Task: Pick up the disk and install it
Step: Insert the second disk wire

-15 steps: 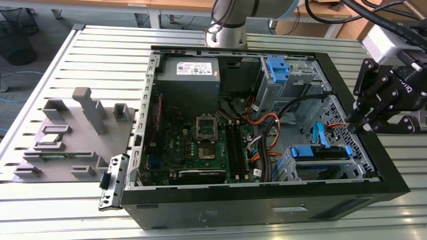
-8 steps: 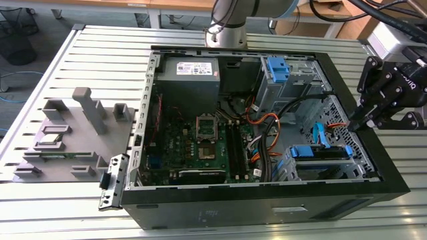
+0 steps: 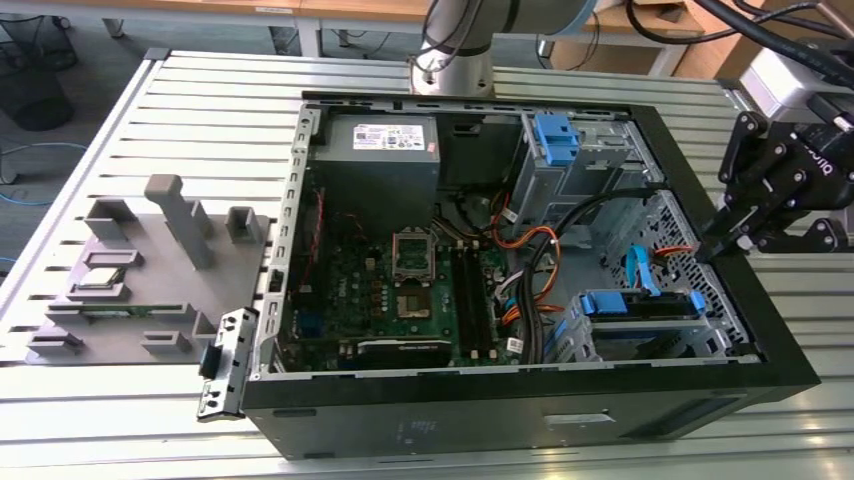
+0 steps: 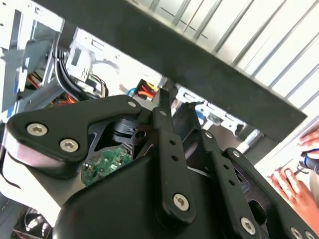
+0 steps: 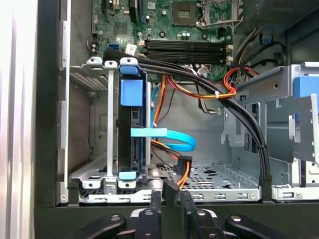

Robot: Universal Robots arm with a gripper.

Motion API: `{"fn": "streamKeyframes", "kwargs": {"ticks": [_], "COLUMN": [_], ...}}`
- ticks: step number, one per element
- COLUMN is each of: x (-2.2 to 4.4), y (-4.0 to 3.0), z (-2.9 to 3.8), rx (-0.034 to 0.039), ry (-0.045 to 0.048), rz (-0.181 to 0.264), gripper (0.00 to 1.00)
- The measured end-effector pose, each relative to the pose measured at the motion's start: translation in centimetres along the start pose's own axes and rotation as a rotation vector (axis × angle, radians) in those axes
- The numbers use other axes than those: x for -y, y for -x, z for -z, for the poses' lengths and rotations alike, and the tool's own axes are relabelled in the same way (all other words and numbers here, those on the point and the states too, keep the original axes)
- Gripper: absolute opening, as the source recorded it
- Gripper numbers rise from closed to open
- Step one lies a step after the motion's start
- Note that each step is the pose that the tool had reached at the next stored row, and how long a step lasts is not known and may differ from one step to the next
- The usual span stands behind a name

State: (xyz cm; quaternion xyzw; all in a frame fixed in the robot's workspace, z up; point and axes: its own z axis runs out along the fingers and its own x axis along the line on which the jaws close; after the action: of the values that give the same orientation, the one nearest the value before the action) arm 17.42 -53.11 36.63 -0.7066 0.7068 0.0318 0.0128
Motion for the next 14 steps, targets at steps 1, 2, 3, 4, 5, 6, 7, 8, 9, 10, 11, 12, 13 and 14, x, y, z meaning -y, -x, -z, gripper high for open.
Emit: {"fn": "streamKeyframes", "kwargs": {"ticks": [1, 2, 3, 4, 5, 6, 7, 8, 9, 10, 11, 12, 13, 14], "x": [0.13, 0.21, 0.28, 0.33, 0.38, 0.42, 0.46, 0.47, 0.49, 0.49, 0.49, 0.50, 0.50, 0.50], "y": [0.15, 0.29, 0.42, 0.54, 0.65, 0.75, 0.84, 0.94, 1.02, 1.09, 1.12, 1.14, 1.15, 1.17], "z": [-0.13, -0.25, -0.37, -0.48, -0.59, -0.72, -0.82, -0.92, -1.01, -1.08, -1.12, -1.15, -1.17, -1.19], "rx": [0.0001, 0.0001, -0.0001, -0.0011, -0.0029, -0.0050, -0.0073, -0.0103, -0.0138, -0.0182, -0.0238, -0.0312, -0.0385, -0.0451], "ry": [0.0000, 0.0000, 0.0000, 0.0000, 0.0001, 0.0003, 0.0005, 0.0007, 0.0008, 0.0010, 0.0012, 0.0012, 0.0012, 0.0013], "rz": [0.000, 0.000, 0.000, 0.000, 0.000, 0.000, 0.000, 0.000, -0.001, -0.001, -0.001, -0.001, -0.001, -0.001], "gripper": [0.30, 0.30, 0.30, 0.30, 0.30, 0.30, 0.30, 0.30, 0.30, 0.30, 0.30, 0.30, 0.30, 0.30]}}
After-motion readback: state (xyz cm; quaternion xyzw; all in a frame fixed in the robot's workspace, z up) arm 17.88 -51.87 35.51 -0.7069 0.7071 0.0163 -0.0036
